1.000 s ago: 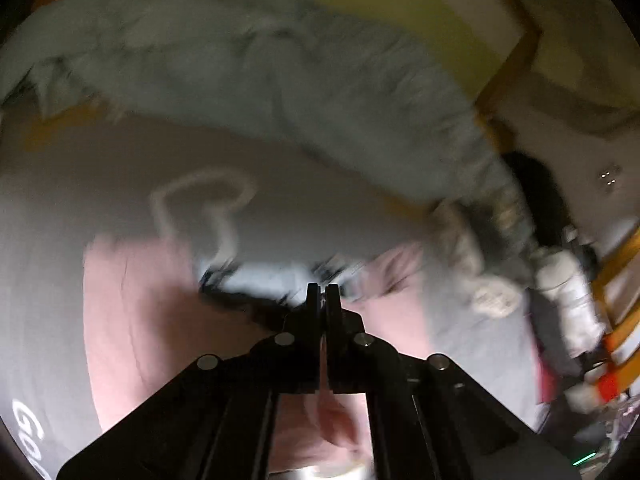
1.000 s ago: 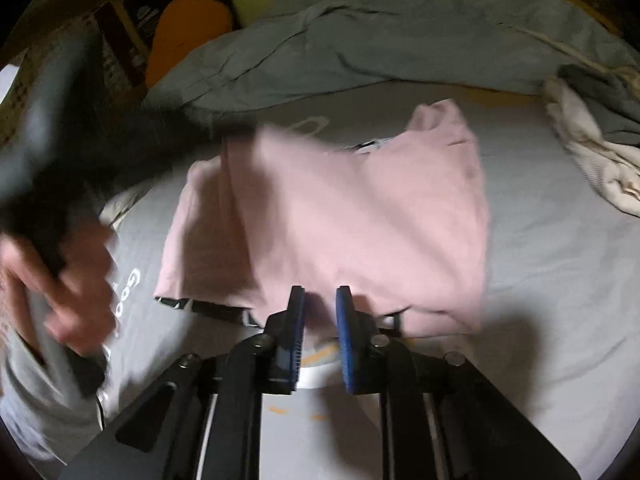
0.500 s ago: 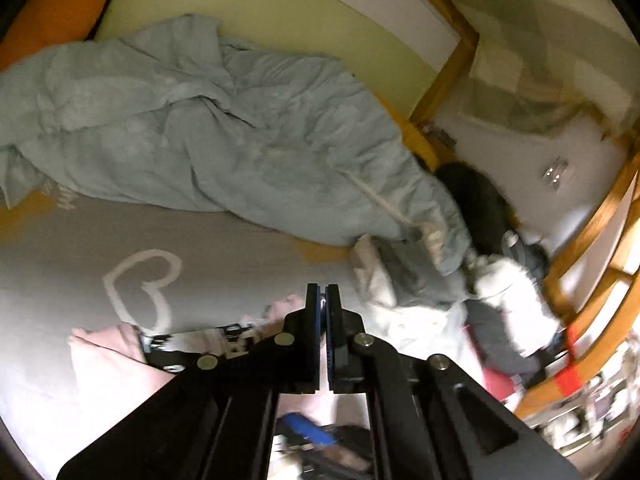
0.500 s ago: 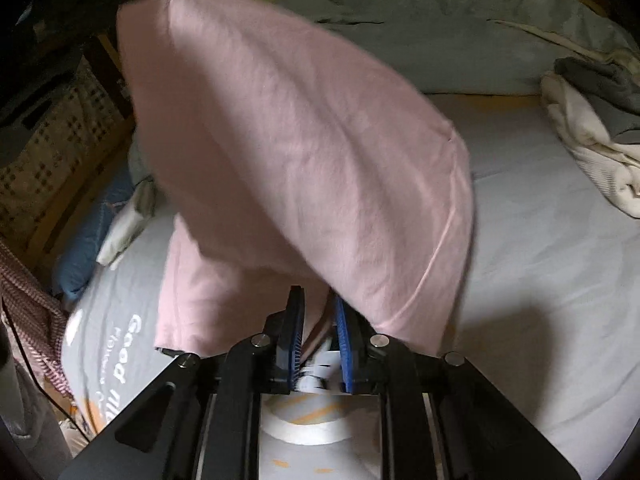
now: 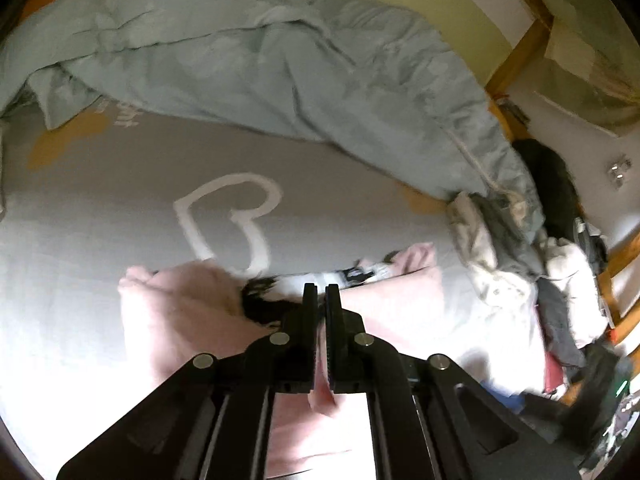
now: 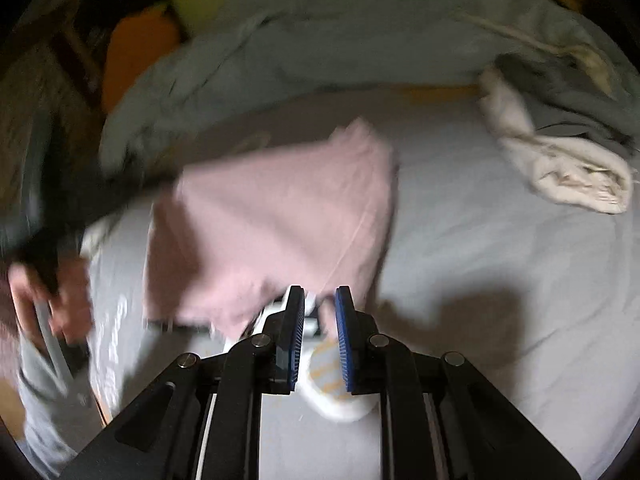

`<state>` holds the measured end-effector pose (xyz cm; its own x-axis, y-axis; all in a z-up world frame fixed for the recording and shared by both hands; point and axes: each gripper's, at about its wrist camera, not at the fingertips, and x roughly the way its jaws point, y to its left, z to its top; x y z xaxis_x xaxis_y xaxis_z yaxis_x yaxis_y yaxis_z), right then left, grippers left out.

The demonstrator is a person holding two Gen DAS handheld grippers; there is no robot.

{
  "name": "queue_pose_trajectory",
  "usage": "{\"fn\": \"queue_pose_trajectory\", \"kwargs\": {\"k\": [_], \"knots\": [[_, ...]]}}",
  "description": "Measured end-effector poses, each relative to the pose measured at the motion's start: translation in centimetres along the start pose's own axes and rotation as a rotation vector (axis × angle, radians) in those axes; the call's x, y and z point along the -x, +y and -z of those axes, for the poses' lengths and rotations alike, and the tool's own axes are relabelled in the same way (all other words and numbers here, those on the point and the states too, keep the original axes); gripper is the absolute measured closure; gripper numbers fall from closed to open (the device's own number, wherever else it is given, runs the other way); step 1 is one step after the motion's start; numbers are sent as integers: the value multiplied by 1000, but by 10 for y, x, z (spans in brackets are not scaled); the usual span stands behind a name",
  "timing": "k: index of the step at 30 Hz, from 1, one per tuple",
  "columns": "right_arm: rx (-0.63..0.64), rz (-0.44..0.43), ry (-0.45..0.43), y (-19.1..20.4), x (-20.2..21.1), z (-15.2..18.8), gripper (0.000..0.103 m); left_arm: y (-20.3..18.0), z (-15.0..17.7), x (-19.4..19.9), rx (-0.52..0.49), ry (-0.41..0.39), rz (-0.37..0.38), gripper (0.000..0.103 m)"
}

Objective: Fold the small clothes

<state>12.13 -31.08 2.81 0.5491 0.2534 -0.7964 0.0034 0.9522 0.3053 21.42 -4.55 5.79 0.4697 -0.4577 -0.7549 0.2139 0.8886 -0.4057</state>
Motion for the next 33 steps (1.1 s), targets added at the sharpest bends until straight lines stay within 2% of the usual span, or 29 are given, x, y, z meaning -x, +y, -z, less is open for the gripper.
{"fn": "queue_pose_trajectory", "kwargs": {"k": [3,6,9,12,14,16,18,19,20,22,24,26,27,29,31,33], "knots": [[-51,38,-7,-18,-3,-8,87,5,21,8,-7,-15,-22,96],[-90,47,17,-31,3,-5,87,1,57,26,4,-21,103,92],[-54,44,-21,-25,10,-8,87,-12,85,18,11,69,214,90],[-13,22,8,-8,1,-6,87,-20,95,-7,27,133,208,90],[0,8,47,1,-9,1,87,-19,100,-25,80,149,265,90],[26,15,74,9,-14,10,87,-14,102,-40,138,159,235,90],[72,21,74,18,-18,16,87,-13,105,-45,146,147,250,90],[86,29,79,21,-21,17,87,-14,106,-45,135,146,244,91],[91,39,96,23,-28,17,87,-17,107,-44,108,141,224,100],[58,61,137,16,-41,17,87,-24,107,-34,37,104,158,102],[10,71,184,4,-51,18,87,-28,103,-12,-28,18,130,102],[7,98,188,-2,-56,20,87,-37,99,16,-139,-85,118,102],[22,126,180,-4,-57,20,81,-40,99,24,-181,-115,116,102],[1,121,182,-8,-59,22,79,-42,96,30,-230,-127,124,102],[-4,123,183,-8,-60,22,79,-40,97,26,-274,-122,95,102],[1,132,187,-8,-61,23,79,-39,105,26,-350,-104,127,101]]}}
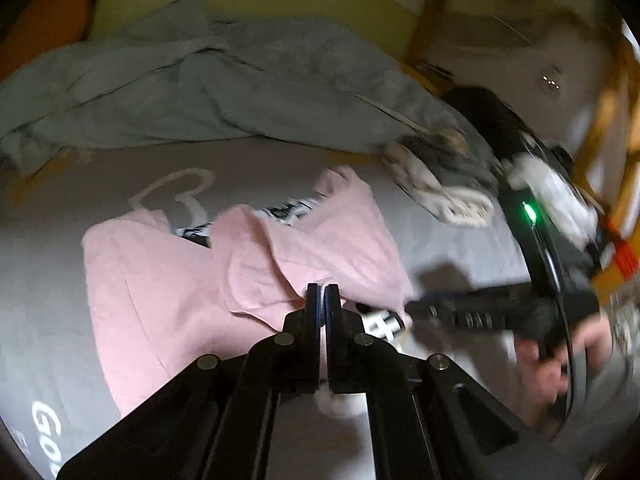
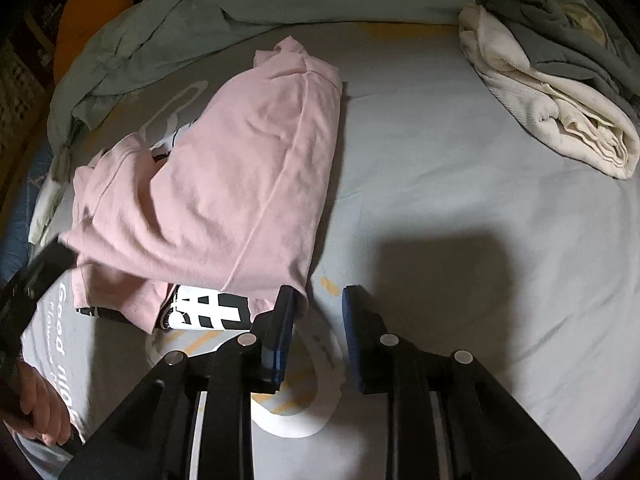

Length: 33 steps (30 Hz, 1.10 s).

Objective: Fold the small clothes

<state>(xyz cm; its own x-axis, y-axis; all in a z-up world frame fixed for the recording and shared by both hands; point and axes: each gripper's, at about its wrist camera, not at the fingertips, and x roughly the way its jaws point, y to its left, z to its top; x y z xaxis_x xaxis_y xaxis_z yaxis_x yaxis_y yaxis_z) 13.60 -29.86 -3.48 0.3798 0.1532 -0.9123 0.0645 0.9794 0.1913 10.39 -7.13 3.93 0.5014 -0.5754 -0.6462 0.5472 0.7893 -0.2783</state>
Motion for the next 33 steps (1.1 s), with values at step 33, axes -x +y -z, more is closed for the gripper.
{"fn": "queue_pose_trajectory", "kwargs": {"k": [33], "knots": [[-245,-289,-205,-22,-5,-18,46,3,1,-62,140,103,-96,100]]}}
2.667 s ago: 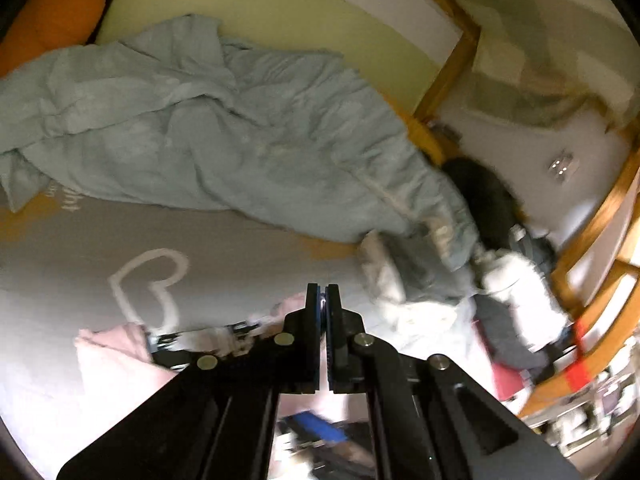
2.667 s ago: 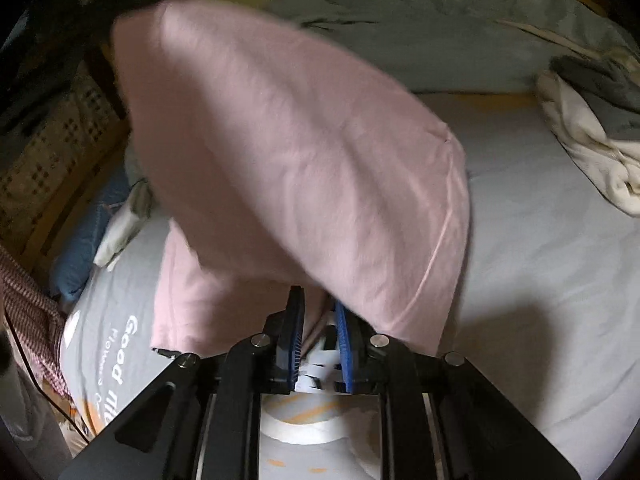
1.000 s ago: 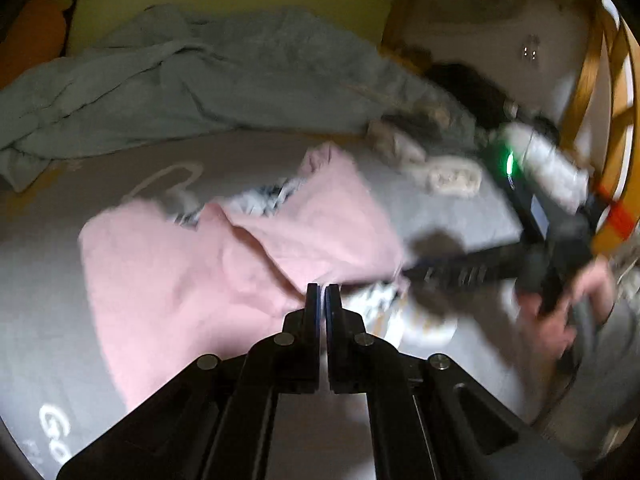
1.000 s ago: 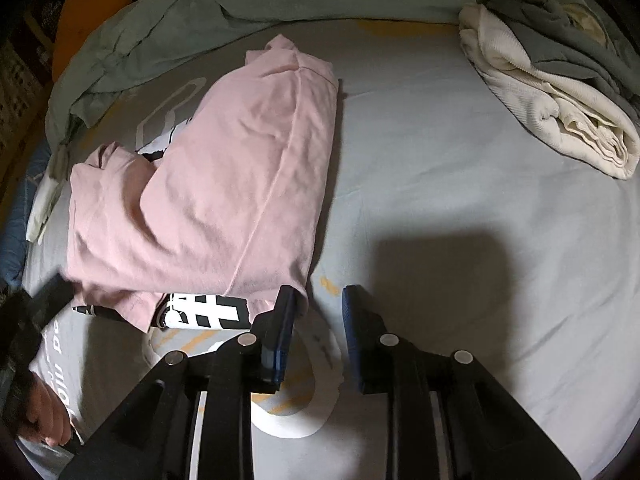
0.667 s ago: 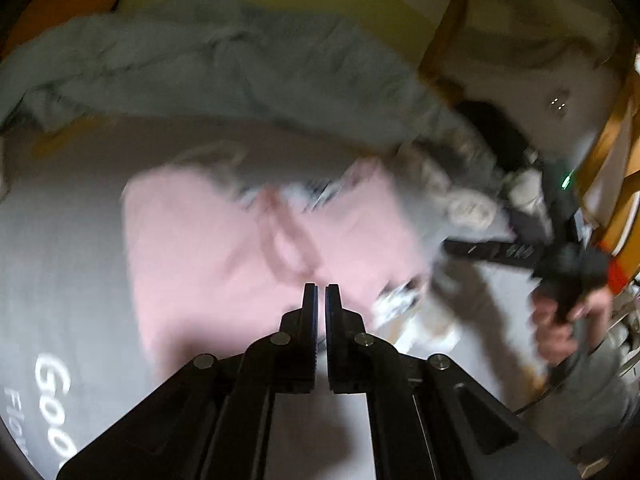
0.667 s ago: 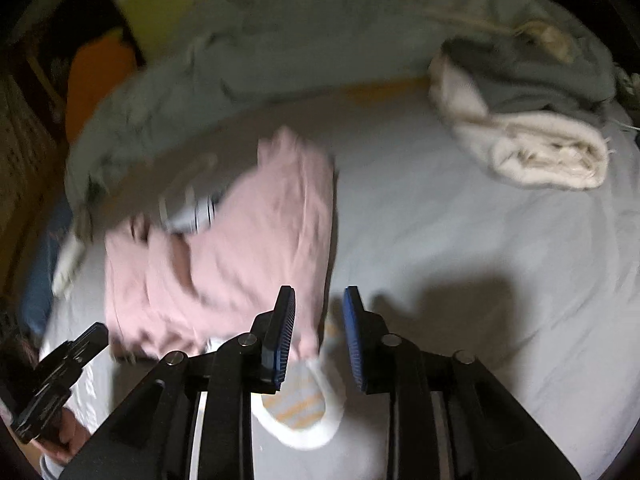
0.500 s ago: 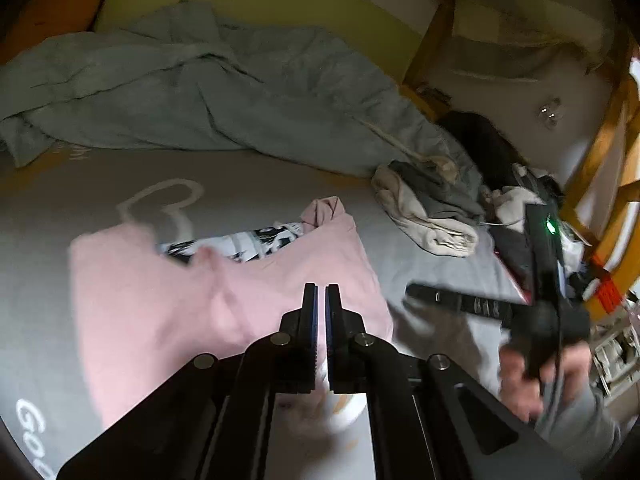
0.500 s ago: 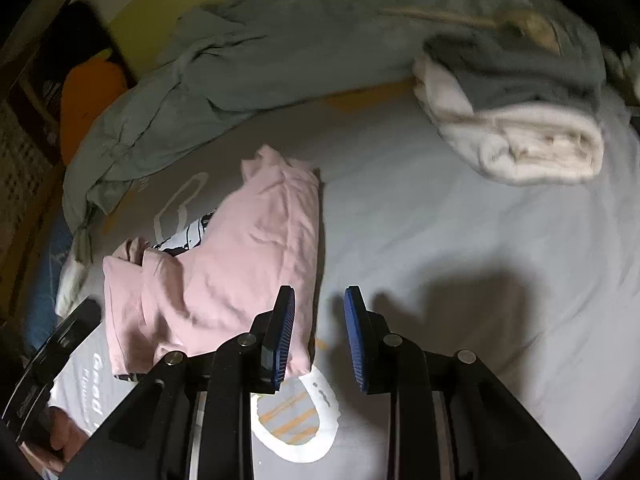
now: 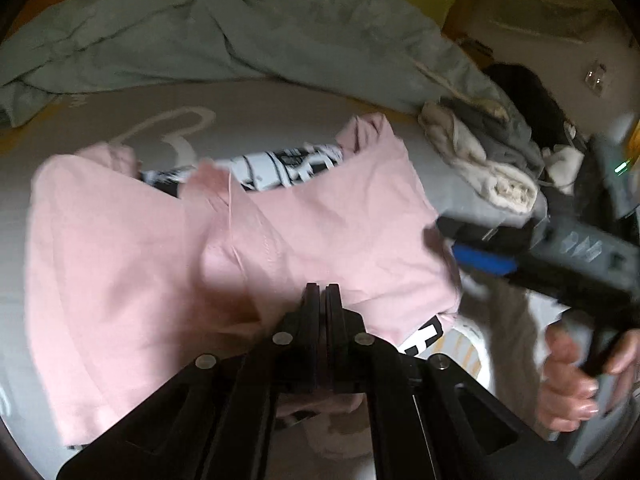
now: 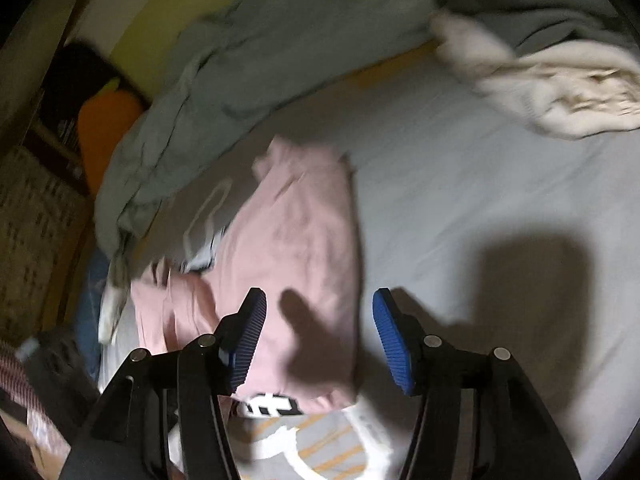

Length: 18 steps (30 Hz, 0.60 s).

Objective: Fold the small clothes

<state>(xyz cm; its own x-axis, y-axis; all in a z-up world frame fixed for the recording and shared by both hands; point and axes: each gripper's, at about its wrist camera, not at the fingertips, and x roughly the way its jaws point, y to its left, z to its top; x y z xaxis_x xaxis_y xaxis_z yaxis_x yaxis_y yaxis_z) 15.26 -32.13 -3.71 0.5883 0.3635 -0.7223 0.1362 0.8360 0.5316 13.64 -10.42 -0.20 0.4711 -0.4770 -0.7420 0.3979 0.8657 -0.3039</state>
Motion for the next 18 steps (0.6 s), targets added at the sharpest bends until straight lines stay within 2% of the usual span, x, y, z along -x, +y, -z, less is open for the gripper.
{"fn": "queue_pose_trajectory", "kwargs": {"k": [2,3,5,7,8,9,11,14,17,18], "knots": [[-12,-9,24,-2,-10,4,46,3,-5,13,6,-21,-36,95],[-49,-21,19,-6,-11,6,46,8,-5,24,15,-36,-65,88],[-111,-67,2,-11,-9,9,46,23,-2,47,40,-84,-122,80],[-99,-63,-2,-12,-9,12,50,39,1,72,67,-128,-161,77],[-76,-35,-18,-10,-10,14,72,47,3,83,79,-141,-168,74],[-61,-27,-23,-9,-13,16,90,55,4,91,94,-151,-169,70],[-58,-21,-35,-12,-18,19,93,73,8,110,130,-174,-183,69],[-55,-15,-73,-2,-3,15,95,99,12,139,219,-240,-263,68],[126,64,-148,42,18,11,95,118,6,151,268,-154,-325,66],[193,94,-166,62,23,12,95,121,5,155,276,-150,-334,66]]}}
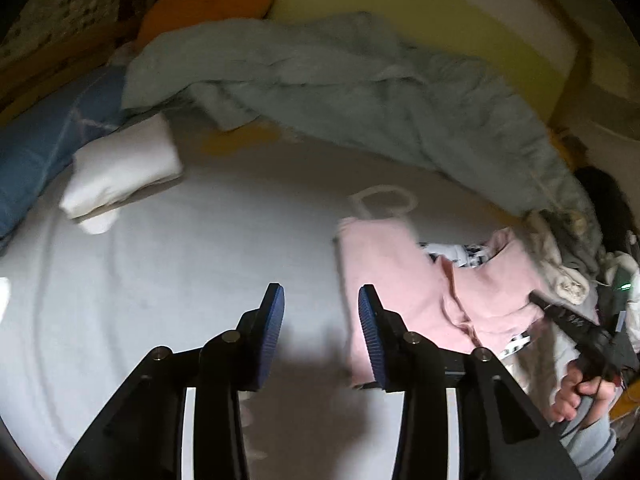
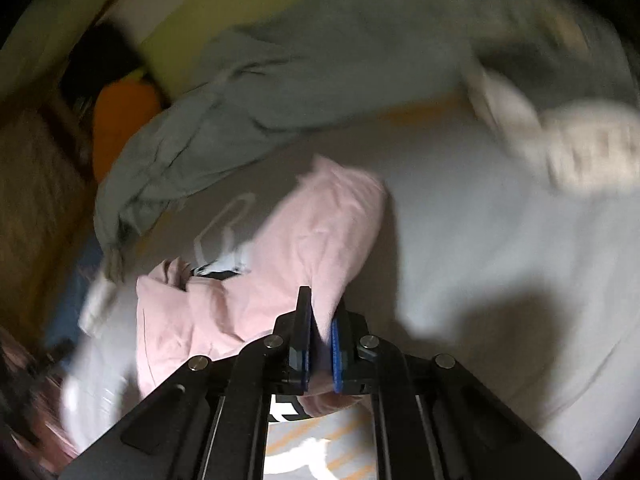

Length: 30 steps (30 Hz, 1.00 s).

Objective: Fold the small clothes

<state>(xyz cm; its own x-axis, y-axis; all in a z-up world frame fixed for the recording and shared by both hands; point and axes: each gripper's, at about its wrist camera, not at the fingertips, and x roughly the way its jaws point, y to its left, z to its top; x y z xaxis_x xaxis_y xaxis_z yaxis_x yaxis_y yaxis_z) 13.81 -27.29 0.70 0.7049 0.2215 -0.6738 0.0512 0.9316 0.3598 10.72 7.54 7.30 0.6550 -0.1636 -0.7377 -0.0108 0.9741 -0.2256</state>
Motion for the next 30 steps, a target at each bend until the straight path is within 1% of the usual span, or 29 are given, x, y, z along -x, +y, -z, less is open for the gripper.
{"fn": "queue_pose_trajectory", "kwargs": {"k": [3,6,8,9,10,11,12,13,14,16,18,21,23,25,26,27,28,30], "knots": [[125,6,-31,49,14,-4,96,7,-3,17,21,-38,22,65],[251,-8,-72,106,22,4,96,9,-4,32,17,-63,44,64],[318,-46,-76,140,20,17,97,10,-2,38,20,-75,63,64],[346,-48,-76,152,17,24,97,11,0,37,16,-69,67,64],[379,-42,-79,165,14,32,97,9,-1,35,13,-60,65,64],[428,-19,-93,180,5,44,97,12,-1,34,17,-52,59,64],[451,3,-104,188,0,52,97,16,-1,33,31,-48,53,65],[448,15,-98,193,-8,58,97,19,-1,34,40,-46,54,65],[408,-7,-67,196,-17,64,97,23,-2,34,51,-47,55,65],[364,-43,-47,202,-25,72,97,32,-4,35,82,-51,49,65],[381,-44,-47,207,-31,82,97,41,-4,36,129,-56,50,64],[362,-63,-24,207,-38,90,96,49,-3,30,186,-30,66,64],[333,-72,-16,202,-39,90,96,49,-3,26,198,-15,82,64],[300,-99,-17,196,-35,94,96,45,-2,24,187,-7,83,64],[298,-107,-15,196,-35,95,93,44,-1,23,182,-6,80,64],[296,-129,-2,194,-32,97,90,41,0,21,173,-4,77,64],[292,-164,12,192,-29,98,89,39,0,19,169,-3,74,63],[282,-259,38,185,-20,103,86,35,3,12,160,4,60,63]]}}
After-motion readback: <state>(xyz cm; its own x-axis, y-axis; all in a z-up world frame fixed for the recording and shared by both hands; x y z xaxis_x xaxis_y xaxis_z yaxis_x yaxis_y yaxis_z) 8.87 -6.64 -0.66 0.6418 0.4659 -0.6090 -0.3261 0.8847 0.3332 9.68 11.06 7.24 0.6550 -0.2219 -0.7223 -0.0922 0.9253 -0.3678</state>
